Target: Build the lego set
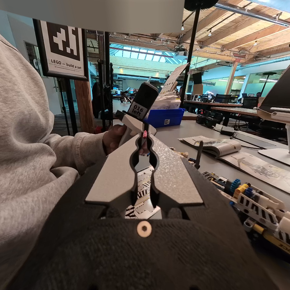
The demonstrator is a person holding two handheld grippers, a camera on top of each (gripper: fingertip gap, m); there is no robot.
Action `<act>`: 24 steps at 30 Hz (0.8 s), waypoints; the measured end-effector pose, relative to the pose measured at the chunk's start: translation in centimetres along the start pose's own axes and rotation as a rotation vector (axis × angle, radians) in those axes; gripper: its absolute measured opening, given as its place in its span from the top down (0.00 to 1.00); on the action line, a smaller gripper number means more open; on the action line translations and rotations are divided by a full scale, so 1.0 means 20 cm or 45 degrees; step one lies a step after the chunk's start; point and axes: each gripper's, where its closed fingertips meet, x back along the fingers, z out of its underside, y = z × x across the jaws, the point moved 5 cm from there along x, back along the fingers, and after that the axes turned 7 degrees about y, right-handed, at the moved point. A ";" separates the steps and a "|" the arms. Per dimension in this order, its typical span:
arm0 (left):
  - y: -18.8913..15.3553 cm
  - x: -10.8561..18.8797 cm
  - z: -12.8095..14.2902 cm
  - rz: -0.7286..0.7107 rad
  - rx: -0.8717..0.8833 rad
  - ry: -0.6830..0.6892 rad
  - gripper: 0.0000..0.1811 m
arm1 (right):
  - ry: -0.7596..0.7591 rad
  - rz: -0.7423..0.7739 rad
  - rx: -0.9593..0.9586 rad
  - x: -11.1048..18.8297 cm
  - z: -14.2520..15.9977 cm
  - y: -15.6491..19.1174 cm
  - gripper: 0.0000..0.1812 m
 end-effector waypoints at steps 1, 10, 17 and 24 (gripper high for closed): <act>0.00 0.00 0.00 0.003 0.000 -0.006 0.99 | -0.001 0.005 -0.001 0.00 0.00 0.00 0.99; 0.01 0.00 0.00 -0.002 -0.006 -0.030 0.99 | 0.004 0.023 0.001 0.00 0.00 -0.01 0.99; 0.02 0.00 0.00 0.012 0.013 -0.064 0.99 | -0.004 0.050 0.020 0.00 0.00 -0.01 0.99; 0.03 0.00 0.00 0.021 0.036 -0.085 0.99 | -0.007 0.069 0.027 0.00 0.00 -0.02 0.99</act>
